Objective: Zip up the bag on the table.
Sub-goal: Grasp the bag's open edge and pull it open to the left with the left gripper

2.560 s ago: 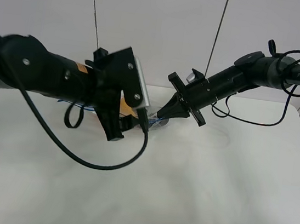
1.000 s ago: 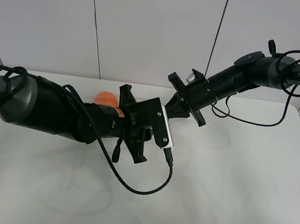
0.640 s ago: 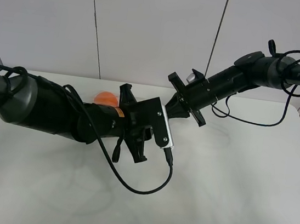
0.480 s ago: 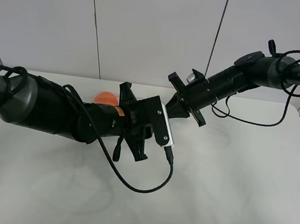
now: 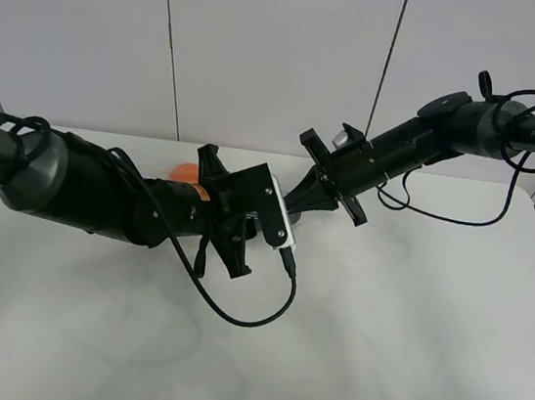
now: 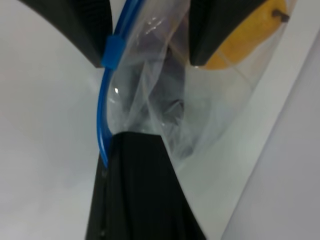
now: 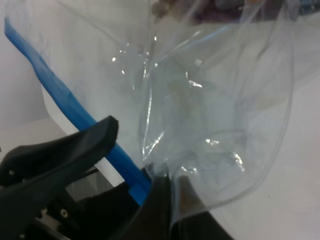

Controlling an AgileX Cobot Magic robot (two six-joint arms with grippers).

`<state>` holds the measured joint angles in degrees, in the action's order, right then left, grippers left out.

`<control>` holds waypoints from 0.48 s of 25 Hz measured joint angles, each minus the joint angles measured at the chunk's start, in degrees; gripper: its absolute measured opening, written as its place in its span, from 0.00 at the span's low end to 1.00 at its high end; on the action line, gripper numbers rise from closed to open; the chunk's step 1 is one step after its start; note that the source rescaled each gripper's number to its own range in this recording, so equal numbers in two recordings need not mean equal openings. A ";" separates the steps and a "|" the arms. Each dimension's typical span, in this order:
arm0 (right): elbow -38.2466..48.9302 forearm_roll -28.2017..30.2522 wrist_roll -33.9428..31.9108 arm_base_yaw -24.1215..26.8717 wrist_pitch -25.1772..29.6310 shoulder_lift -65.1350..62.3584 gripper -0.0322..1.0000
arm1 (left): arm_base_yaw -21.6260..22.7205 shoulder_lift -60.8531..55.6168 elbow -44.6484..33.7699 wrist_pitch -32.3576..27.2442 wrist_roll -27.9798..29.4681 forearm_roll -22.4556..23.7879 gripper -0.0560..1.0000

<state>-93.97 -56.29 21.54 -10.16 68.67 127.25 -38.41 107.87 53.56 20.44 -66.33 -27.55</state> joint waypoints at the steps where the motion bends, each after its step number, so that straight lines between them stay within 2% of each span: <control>1: 0.00 0.00 0.00 0.00 0.00 0.00 0.03 | -0.15 0.00 0.00 0.06 0.49 0.97 0.43; 5: 0.00 0.00 0.00 0.00 0.00 0.00 0.03 | -0.92 0.00 0.00 0.00 1.64 5.32 0.43; 8: 0.00 0.00 0.00 0.00 0.00 0.00 0.03 | -0.93 0.00 0.00 0.05 3.13 6.33 0.42; 10: 0.00 0.00 -0.05 0.00 0.00 0.00 0.03 | -0.93 0.00 0.00 0.05 3.40 6.38 0.35; 12: 0.00 0.00 -0.05 0.00 0.00 0.00 0.03 | -0.93 0.00 0.00 0.04 3.40 6.41 0.22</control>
<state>-93.97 -56.29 21.49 -10.16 68.67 127.25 -39.34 107.87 53.56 20.48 -62.94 -21.15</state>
